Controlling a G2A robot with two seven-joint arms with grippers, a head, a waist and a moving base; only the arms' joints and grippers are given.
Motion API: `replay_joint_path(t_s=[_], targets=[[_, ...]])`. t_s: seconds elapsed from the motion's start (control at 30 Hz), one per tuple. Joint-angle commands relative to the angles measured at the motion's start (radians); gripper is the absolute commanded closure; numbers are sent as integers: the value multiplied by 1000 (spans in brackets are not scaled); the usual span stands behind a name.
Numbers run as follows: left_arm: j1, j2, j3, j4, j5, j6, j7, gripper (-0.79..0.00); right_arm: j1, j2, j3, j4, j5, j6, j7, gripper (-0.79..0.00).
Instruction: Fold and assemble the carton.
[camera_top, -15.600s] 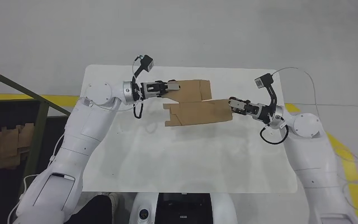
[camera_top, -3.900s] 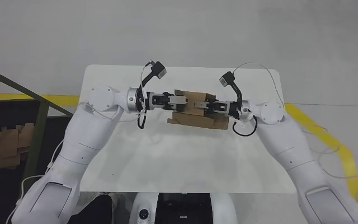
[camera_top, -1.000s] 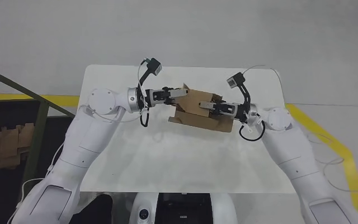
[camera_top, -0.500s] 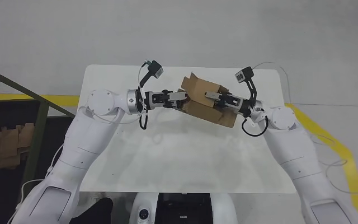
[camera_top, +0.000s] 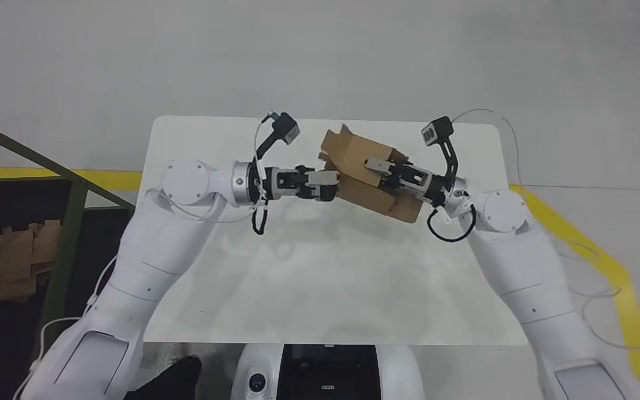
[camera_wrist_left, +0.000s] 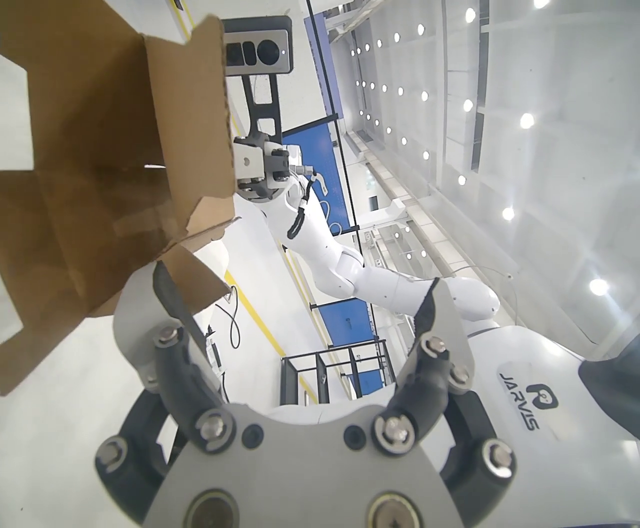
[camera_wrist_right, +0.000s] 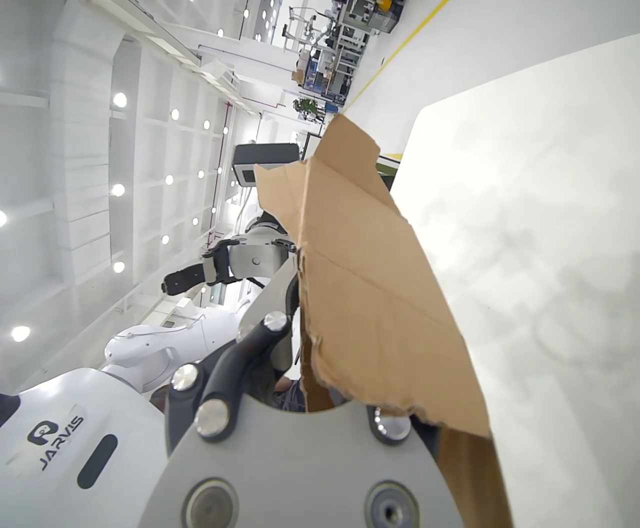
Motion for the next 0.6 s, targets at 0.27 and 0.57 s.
replay_joint_path(t_s=[0.27, 0.57], targets=[[-11, -3, 18, 3, 8, 3, -6, -785, -21, -2, 14, -36, 7, 17, -49, 0], [-19, -6, 29, 2, 8, 4, -12, -785, -31, -6, 13, -55, -1, 17, -74, 0]])
